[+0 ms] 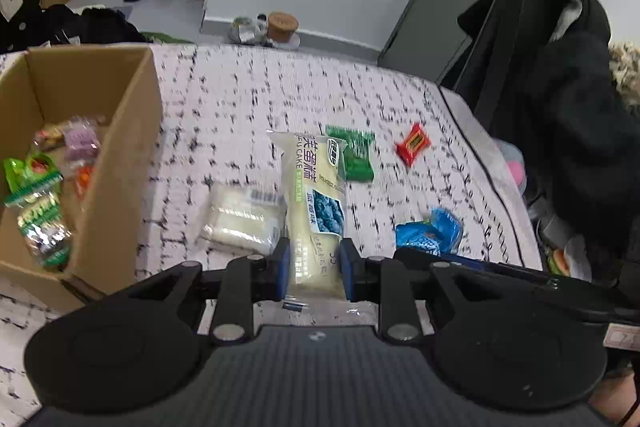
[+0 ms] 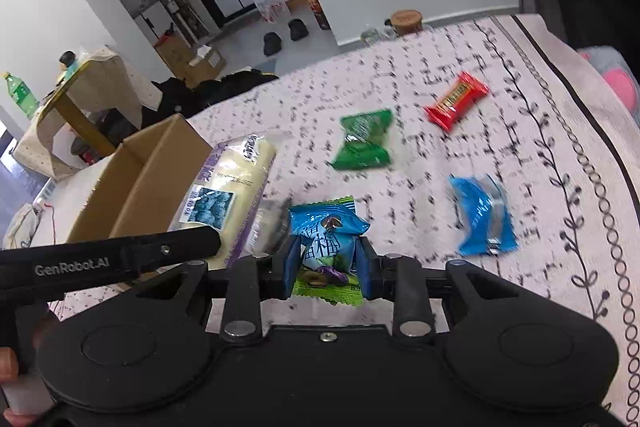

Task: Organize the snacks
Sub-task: 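Carry the cake bar and blue-green packet over the box and open both grippers, then move both tools back over the remaining snacks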

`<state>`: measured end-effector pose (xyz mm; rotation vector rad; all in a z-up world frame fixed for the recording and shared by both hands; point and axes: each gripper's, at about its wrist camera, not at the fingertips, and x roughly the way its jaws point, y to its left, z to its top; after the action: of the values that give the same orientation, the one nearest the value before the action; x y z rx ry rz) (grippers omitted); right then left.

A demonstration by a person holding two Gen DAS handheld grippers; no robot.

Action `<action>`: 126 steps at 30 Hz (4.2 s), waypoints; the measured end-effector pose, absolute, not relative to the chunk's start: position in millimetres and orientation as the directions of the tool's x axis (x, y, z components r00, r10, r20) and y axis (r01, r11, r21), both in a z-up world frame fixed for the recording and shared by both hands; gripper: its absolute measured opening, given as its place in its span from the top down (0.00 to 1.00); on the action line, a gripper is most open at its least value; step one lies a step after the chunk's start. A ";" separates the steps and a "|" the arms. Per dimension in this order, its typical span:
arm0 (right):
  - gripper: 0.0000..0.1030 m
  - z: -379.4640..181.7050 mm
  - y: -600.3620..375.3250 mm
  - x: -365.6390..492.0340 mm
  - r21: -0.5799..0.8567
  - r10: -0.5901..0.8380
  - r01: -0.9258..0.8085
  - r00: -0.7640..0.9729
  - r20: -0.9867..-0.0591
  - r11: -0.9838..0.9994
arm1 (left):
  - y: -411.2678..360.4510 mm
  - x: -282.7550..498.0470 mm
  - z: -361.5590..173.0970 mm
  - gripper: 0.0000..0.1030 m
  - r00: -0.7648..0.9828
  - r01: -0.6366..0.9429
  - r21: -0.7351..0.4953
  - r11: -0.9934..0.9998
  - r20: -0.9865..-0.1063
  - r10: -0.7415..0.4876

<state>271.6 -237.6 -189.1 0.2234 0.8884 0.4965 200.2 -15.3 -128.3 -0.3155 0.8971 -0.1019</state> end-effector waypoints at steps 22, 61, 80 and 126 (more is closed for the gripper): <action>0.72 -136.3 -155.7 289.6 0.369 0.599 -0.482 0.524 -0.605 0.795 | 73.7 180.9 -75.7 0.76 0.720 -0.178 -0.285 0.942 -0.690 -0.073; 0.70 -128.7 -55.2 292.6 0.410 0.713 -0.621 0.377 -0.591 0.668 | 173.7 164.8 -87.0 0.77 0.649 -0.383 -0.189 0.904 -0.751 0.118; 0.25 -126.0 -115.2 288.2 0.387 0.652 -0.542 0.477 -0.590 0.746 | 150.5 160.6 -77.5 0.23 0.647 -0.426 -0.210 0.880 -0.751 0.133; 0.00 -154.8 -282.5 272.2 0.326 0.463 -0.330 0.662 -0.589 0.886 | -7.6 200.8 -89.8 0.00 0.706 -0.248 -0.272 0.930 -0.708 -0.019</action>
<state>272.2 -282.5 -154.8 0.1973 0.7189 0.4519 200.8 -7.6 -89.8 -0.3644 0.7812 0.1300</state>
